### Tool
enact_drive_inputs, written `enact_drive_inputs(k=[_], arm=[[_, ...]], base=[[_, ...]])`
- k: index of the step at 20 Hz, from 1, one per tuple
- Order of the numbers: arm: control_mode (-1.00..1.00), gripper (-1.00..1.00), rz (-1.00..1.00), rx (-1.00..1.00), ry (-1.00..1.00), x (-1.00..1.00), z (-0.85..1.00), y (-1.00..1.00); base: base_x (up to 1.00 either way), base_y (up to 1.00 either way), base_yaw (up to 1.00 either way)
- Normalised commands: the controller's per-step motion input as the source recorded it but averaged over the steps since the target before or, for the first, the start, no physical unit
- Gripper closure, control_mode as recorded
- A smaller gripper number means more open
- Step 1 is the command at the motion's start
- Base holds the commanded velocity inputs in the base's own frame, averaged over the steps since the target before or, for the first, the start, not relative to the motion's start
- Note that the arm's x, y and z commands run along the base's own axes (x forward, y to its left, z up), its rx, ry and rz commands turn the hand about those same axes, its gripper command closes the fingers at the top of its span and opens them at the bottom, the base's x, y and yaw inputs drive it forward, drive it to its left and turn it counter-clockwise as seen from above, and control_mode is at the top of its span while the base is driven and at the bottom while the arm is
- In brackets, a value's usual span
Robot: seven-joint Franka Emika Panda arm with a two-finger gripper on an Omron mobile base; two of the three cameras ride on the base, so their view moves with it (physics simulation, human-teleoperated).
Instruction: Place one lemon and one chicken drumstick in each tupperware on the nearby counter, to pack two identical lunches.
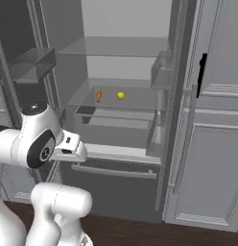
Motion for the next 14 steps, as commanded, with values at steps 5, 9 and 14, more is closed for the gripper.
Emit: enact_drive_inputs(k=[5, 9, 14], arm=[[1.00, -1.00, 0.00, 0.00, 0.00, 0.00, 0.00, 0.00], [1.00, -1.00, 0.00, 0.00, 0.00, 0.00, 0.00, 0.00], [1.00, -1.00, 0.00, 0.00, 0.00, 0.00, 0.00, 0.00]], base=[[0.85, -0.36, 0.00], [0.70, -0.41, 0.00], [0.53, -0.08, 0.00]])
